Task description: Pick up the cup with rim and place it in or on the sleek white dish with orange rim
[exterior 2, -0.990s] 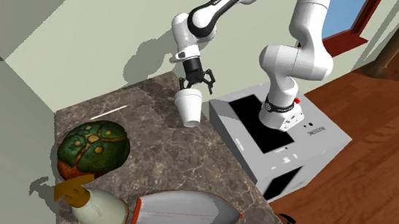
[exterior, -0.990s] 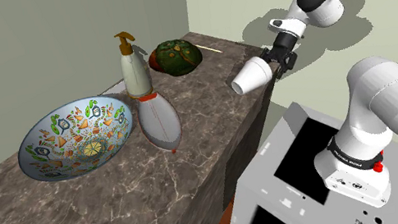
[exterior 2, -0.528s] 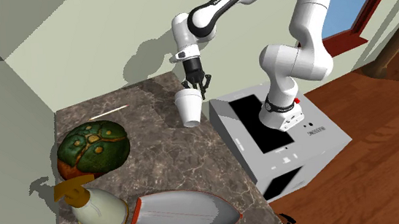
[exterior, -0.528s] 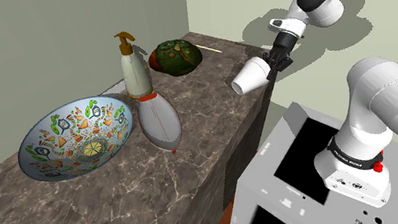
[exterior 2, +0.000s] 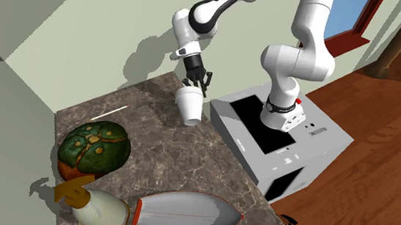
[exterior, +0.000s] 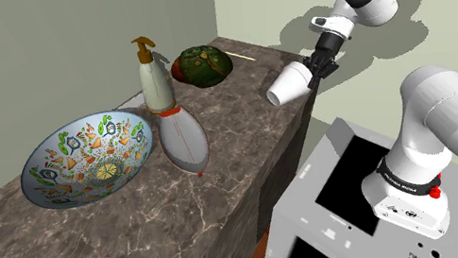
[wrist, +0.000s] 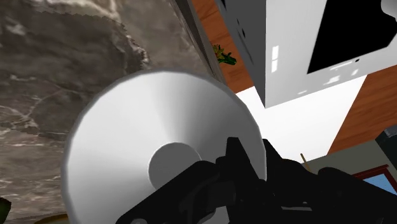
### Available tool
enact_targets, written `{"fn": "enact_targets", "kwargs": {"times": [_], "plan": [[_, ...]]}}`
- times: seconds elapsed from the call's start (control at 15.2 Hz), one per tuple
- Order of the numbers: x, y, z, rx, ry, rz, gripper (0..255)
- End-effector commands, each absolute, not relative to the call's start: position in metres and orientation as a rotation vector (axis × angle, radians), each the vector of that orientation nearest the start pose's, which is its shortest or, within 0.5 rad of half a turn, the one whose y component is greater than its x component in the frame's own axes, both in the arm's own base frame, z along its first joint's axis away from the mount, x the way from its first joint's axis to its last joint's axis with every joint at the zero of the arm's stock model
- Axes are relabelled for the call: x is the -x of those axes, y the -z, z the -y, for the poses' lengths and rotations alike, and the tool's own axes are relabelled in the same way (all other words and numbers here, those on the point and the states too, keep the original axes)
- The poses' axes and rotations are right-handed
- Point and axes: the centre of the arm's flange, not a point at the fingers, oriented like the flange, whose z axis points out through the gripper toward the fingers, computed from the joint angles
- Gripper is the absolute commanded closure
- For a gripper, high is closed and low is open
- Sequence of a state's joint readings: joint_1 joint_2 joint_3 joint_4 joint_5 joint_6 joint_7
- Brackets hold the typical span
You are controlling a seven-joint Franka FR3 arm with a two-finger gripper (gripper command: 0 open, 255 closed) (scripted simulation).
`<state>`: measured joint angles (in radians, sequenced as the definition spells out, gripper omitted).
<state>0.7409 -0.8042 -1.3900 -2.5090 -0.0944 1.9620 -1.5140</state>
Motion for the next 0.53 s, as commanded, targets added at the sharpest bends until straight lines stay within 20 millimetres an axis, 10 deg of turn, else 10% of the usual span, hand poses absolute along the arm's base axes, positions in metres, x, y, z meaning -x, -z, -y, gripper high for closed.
{"fn": "enact_targets", "kwargs": {"times": [0.0,0.46], "plan": [[-0.341,-0.333,0.218,2.064,0.569,1.326,255],[-0.341,-0.370,0.218,2.064,0.569,1.326,255]]}}
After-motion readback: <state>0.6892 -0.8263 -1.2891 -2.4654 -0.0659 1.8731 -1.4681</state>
